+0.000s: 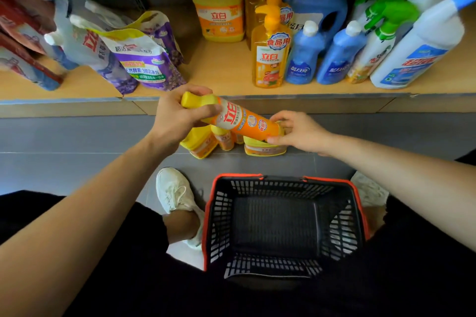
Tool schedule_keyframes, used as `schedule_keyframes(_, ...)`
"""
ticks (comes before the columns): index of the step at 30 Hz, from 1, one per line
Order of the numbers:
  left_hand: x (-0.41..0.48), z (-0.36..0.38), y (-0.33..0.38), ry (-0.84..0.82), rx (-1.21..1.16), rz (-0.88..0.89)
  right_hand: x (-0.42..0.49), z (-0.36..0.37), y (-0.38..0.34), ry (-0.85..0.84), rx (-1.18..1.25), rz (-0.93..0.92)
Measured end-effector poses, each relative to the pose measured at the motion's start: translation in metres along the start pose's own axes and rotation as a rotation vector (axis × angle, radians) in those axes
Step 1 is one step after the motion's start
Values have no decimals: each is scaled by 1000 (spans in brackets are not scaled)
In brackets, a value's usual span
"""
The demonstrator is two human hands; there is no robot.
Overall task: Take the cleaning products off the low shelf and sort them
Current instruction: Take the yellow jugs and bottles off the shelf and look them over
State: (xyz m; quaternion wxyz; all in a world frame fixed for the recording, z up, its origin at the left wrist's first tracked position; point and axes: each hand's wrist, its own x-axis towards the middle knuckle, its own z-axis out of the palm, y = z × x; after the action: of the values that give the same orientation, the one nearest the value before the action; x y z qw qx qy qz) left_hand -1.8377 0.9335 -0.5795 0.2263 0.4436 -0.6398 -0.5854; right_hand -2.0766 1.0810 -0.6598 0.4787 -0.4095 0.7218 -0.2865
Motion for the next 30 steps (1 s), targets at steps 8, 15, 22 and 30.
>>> schedule_keyframes(8,2,-2,-21,-93,747,225,20,11,23,-132,-967,-160)
schedule_keyframes(15,16,19,-80,-232,917,172,17,14,35,-93,-974,-212)
schedule_keyframes(22,33,46,-102,-260,955,124,16,6,43,-103,-868,-210)
schedule_keyframes(30,29,48,-120,-238,996,259,14,6,40,-132,-825,-195)
